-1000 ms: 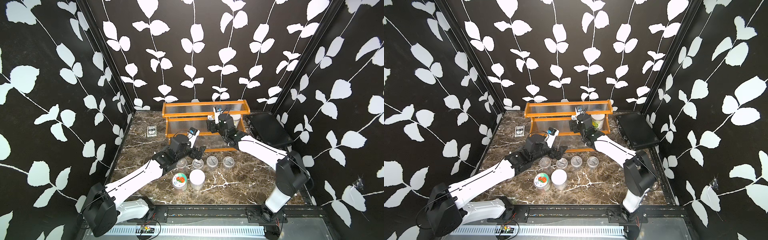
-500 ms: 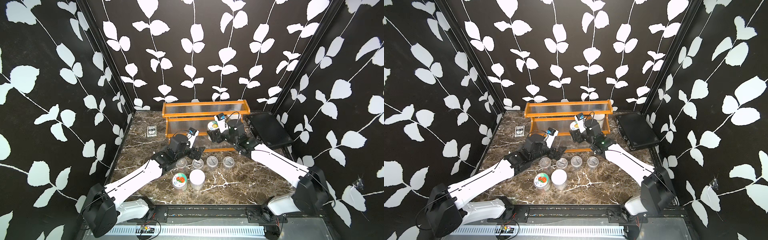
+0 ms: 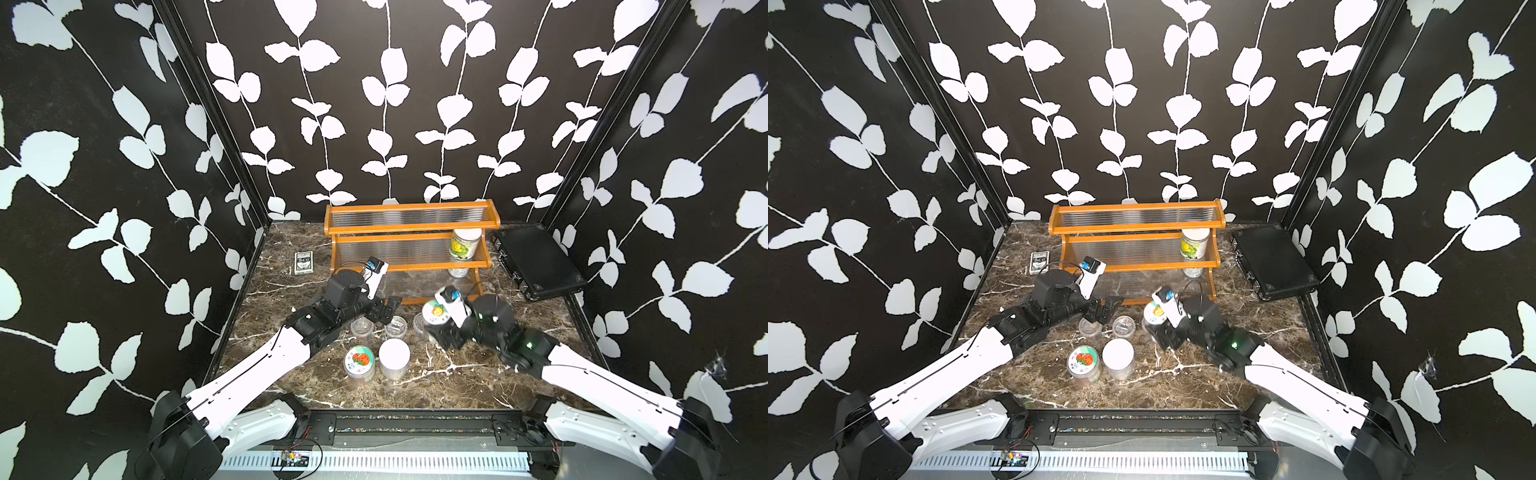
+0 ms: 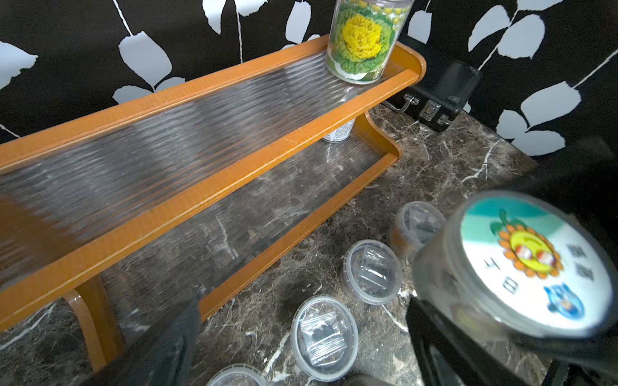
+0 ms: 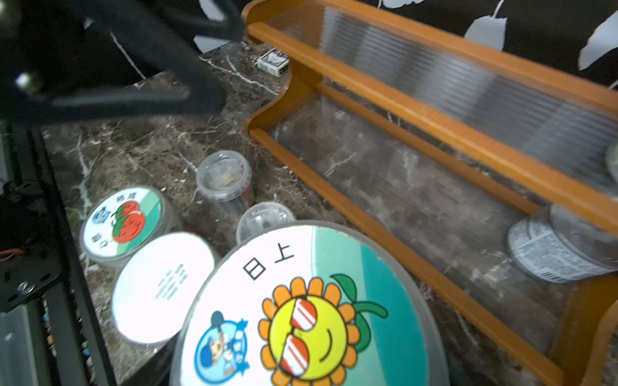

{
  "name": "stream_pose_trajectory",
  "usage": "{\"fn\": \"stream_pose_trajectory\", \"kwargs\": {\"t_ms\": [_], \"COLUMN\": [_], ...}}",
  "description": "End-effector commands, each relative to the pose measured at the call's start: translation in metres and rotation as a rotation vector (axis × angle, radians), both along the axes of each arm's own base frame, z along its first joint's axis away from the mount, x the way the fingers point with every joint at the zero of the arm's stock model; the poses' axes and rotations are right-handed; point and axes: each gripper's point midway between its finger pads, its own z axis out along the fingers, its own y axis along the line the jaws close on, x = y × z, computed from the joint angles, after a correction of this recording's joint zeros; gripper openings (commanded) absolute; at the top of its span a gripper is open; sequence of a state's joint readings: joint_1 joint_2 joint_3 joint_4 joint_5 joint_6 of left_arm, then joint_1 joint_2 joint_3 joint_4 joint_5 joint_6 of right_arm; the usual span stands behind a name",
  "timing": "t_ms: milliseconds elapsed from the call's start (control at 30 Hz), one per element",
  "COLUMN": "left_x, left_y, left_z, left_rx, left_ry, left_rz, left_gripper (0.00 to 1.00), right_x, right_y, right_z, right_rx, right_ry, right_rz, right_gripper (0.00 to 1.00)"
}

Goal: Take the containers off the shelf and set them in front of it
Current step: Place the container at the center of the board.

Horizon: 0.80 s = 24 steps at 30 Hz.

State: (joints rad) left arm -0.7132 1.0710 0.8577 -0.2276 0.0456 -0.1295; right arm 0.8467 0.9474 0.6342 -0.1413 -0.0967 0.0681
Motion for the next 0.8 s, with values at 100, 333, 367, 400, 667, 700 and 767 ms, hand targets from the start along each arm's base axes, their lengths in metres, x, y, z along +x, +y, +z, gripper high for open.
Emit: {"fn": "stream_pose_trajectory", "kwargs": {"t_ms": [100, 333, 367, 400, 667, 700, 767], "left_x": [-0.003, 0.005, 0.005, 0.005, 0.005, 0.005, 0.005], "left_y": [0.000, 0.008, 0.009, 0.010, 0.012, 0.012, 0.013], "left_z": [0.003, 0.005, 0.005, 0.004, -0.001, -0.002, -0.004], "left_rx": [0.014, 0.028, 0.029, 0.031, 0.040, 0.040, 0.037], "left_ry": [0.009, 0.012, 0.014, 0.017, 0.027, 0.029, 0.032], "left_rz": [-0.023, -0.003, -0.001, -0.003, -0.012, -0.012, -0.010], "left_gripper": [0.99, 0.99, 0.99, 0.99, 0.99, 0.99, 0.99], "right_x": [-0.029, -0.037, -0.036, -0.036, -0.038, -0.038, -0.039], "right_y": [0.008, 0.017, 0.019, 0.020, 0.019, 0.018, 0.017], "right_z": [-0.025, -0.062, -0.063, -0.067, -0.094, -0.098, -0.104], "right_rx": [0.026, 0.008, 0.011, 0.007, -0.028, -0.032, -0.037], "right_ry": [-0.007, 0.023, 0.022, 0.024, 0.042, 0.046, 0.054], "right_rz": [0.029, 0.041, 0.041, 0.043, 0.049, 0.050, 0.046], "right_gripper": [0.76, 0.77, 0.78, 0.78, 0.83, 0.84, 0.86]}}
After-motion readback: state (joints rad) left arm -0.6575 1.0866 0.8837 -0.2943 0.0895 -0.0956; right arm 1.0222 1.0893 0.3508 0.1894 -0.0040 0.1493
